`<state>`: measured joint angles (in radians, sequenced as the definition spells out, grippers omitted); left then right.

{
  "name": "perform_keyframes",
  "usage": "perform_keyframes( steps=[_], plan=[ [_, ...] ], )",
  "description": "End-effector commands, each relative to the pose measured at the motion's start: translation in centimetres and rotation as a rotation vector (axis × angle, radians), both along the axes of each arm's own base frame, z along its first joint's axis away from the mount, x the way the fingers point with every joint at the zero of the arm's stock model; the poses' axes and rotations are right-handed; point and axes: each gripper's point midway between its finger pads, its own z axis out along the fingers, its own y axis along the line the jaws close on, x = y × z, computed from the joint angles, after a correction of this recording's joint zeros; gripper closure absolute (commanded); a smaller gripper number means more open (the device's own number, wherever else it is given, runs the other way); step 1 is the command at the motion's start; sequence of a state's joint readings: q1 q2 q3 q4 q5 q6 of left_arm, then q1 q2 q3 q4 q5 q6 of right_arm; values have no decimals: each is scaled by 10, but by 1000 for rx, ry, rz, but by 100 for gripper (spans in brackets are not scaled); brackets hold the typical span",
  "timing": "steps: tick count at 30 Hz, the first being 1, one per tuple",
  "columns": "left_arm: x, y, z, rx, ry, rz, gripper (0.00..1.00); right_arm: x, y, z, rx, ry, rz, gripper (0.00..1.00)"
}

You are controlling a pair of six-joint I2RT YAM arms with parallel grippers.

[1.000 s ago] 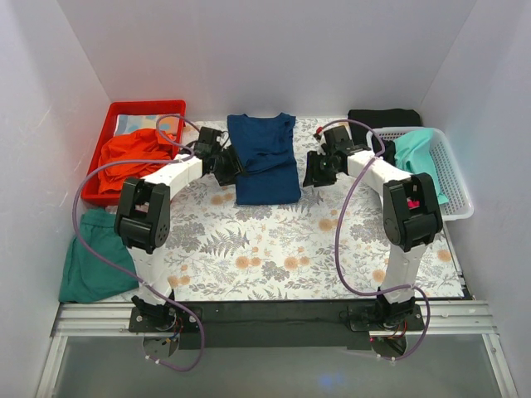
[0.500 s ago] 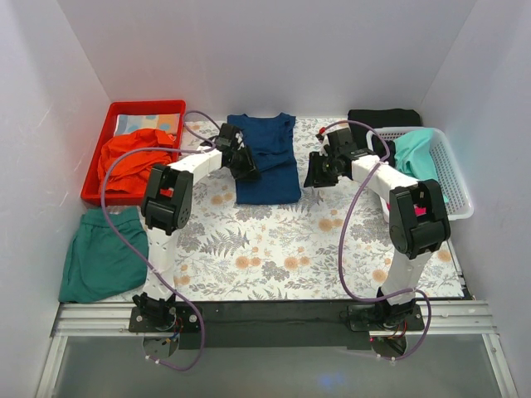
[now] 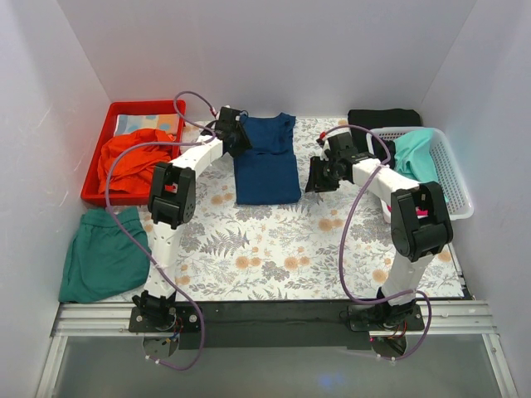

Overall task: Fold and stack the t-shirts
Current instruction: Fold the folded rectangular tshirt in 1/3 of the way

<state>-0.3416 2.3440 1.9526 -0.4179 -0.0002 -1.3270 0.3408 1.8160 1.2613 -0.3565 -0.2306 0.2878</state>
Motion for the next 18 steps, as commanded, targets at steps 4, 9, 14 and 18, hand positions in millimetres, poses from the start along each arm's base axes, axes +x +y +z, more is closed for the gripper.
perform_keyframes(
  steps=[4,9,14,18],
  plan=[
    [15,46,44,123,-117,115,67,-6,-2,23,11,-57,6,54],
    [-38,47,50,99,-51,13,50,-14,3,21,43,-61,47,48],
    [-114,37,41,-27,32,-96,39,-13,13,13,80,-41,99,46],
    [-144,32,34,-113,45,-120,37,-7,21,10,108,-55,120,45]
  ],
)
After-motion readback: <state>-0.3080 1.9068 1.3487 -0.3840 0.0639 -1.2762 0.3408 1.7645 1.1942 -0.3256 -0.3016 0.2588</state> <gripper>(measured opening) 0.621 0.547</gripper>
